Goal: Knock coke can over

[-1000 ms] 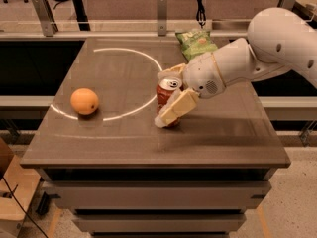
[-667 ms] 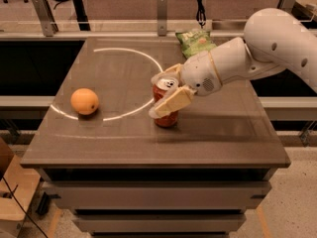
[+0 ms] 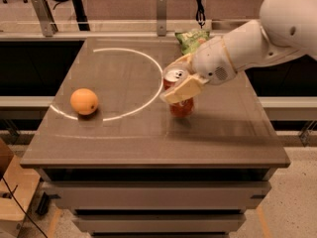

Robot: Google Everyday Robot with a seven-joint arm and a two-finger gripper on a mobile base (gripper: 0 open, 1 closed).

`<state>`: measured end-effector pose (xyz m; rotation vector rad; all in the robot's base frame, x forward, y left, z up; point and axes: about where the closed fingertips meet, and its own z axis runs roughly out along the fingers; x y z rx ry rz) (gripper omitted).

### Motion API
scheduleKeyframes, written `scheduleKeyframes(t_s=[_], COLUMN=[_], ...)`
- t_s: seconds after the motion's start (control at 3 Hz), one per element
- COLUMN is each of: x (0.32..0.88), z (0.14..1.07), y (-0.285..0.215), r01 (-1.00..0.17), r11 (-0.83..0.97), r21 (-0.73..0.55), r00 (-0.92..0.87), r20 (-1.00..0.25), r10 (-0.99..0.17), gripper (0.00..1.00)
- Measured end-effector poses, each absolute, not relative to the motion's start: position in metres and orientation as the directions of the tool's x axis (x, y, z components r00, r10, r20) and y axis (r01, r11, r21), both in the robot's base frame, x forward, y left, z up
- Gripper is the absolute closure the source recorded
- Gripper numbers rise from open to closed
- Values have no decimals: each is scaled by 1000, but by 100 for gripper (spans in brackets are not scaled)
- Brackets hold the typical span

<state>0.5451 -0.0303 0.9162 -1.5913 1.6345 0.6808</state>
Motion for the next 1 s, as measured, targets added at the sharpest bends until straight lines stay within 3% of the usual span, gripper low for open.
scheduleKeyframes(t_s=[0.33,1.0], x=[548,546], z=[933,922], y=[-55,-71], r01=[-976,-943], r11=[105,1], r21=[-192,-333], r00=[66,136], r20=[-715,-389], r10=[-696,-911], gripper=[100,100])
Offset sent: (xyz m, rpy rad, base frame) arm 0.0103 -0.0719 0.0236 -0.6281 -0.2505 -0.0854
